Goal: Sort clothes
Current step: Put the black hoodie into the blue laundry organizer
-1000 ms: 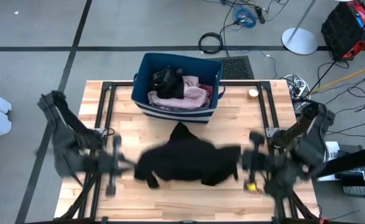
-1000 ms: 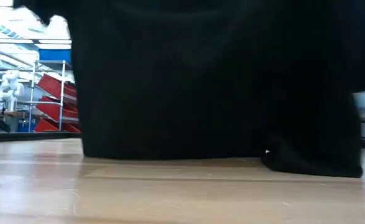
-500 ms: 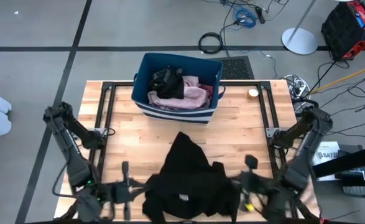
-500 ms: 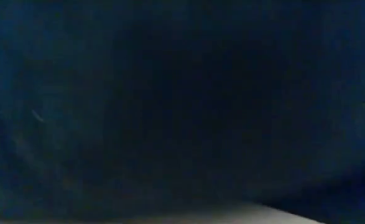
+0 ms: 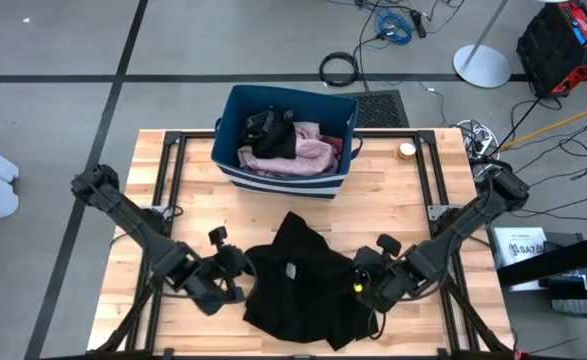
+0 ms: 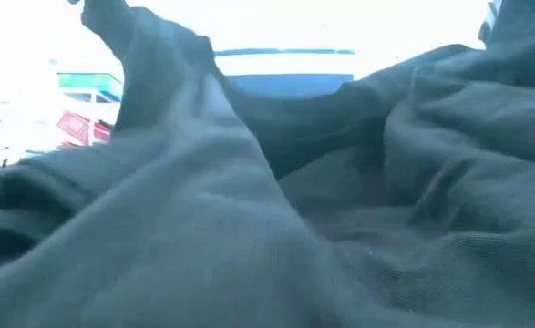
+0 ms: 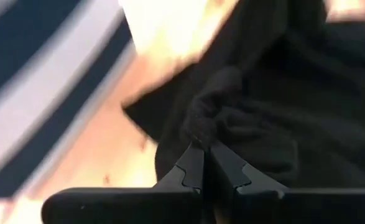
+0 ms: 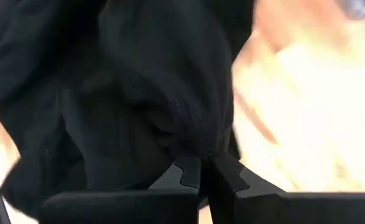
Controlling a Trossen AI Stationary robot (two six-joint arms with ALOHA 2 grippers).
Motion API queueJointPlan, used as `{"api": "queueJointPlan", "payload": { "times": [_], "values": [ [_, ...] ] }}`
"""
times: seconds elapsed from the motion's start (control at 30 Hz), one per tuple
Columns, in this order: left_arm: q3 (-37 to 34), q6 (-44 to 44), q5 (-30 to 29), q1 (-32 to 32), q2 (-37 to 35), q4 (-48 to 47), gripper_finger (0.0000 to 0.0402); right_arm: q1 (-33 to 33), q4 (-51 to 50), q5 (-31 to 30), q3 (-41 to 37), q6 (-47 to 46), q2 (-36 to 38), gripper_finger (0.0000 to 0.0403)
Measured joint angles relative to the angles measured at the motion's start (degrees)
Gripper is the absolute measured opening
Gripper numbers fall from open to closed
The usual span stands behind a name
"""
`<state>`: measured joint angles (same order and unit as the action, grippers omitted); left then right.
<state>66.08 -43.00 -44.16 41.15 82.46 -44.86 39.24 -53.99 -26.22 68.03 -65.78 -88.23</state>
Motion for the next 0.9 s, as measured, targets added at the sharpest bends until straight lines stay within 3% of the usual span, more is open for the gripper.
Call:
{"api": "queueJointPlan", "payload": {
  "times": [0.1,0.43,0.6,0.77,0.9],
  "values": [
    [-3.69,-2.83,4.83,-2.06,0.09,0.93,0.0011,-1.04,3.79,2.58,-3.17,0.74,-0.02,0.0],
    [-10.9,-7.62,5.43,-6.1,0.07,5.57,0.0011,-2.18,4.86,4.17,-5.71,0.56,0.02,0.0],
    [-14.31,-0.84,14.83,-7.19,0.09,15.44,0.0015,-1.97,5.51,6.94,-5.71,-0.14,0.02,0.0],
    [-14.59,8.19,15.05,-7.17,0.07,20.98,0.007,-1.7,7.65,9.75,-5.71,-0.16,0.0,0.0009],
    [-14.59,10.49,16.2,-8.22,0.07,21.07,0.0139,-1.31,7.39,10.13,-5.71,0.46,-0.02,0.0049]
  ]
}}
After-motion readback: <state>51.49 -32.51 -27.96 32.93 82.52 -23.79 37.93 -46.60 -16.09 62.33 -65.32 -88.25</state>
